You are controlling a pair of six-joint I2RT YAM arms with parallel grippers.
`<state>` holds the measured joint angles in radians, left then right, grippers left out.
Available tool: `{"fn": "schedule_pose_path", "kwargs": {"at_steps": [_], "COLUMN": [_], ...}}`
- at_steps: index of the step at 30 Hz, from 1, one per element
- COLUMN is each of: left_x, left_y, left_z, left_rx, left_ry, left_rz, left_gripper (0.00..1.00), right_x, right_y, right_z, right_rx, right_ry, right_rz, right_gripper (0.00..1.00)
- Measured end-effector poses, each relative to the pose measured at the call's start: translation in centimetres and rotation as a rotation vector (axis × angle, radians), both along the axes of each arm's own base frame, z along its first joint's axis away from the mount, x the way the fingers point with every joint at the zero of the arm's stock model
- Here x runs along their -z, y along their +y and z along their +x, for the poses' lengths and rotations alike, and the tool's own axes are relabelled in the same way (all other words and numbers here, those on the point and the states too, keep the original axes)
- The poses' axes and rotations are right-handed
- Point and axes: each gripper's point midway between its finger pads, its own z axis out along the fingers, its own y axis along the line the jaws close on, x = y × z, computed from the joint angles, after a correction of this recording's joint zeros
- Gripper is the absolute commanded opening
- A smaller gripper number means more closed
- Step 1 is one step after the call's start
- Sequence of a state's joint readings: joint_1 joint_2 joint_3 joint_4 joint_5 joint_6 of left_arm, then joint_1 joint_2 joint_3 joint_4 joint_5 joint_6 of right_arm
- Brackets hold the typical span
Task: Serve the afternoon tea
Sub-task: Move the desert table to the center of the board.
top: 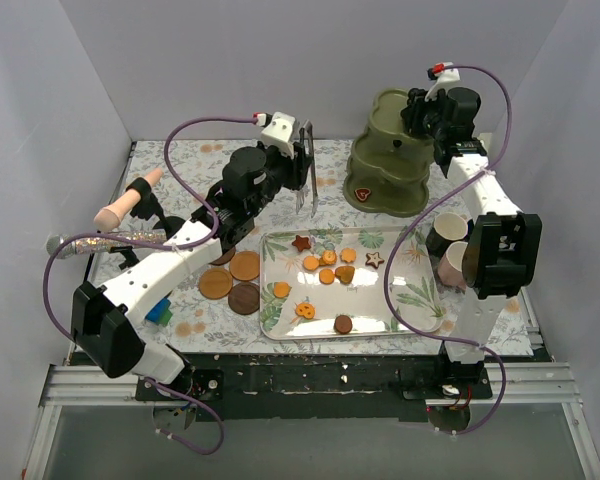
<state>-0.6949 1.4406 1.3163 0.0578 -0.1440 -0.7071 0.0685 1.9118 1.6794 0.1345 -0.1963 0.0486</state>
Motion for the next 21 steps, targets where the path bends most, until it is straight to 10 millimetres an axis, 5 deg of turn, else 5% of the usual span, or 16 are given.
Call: {"fn": "schedule_pose_path", "kwargs": {"at_steps": [5,12,21], "left_x": [0.3,1.0,-0.6], "left_y": [0.2,0.7,1.8], "left_z": [0.0,-0.4,-1.5], "left_rx": [-0.008,-0.014,-0.023], "left_ry": [0.005,0.029,0.006], "left_rz": [0.01,0.03,0.01], "left_gripper": [0.35,0.35,0.35], "right_x": [-0.3,-0.4,-0.4], "right_y": [0.7,3.9,9.7], "right_z": [0.1,-0.3,-1.6], "right_rx": [-0.013,-0.055,-0.134], "right_ry": [-0.022,-0.03,-0.046], "right_rz": [-0.021,-0.022,-0.018], "right_gripper": [0.03,0.01,0.01]}}
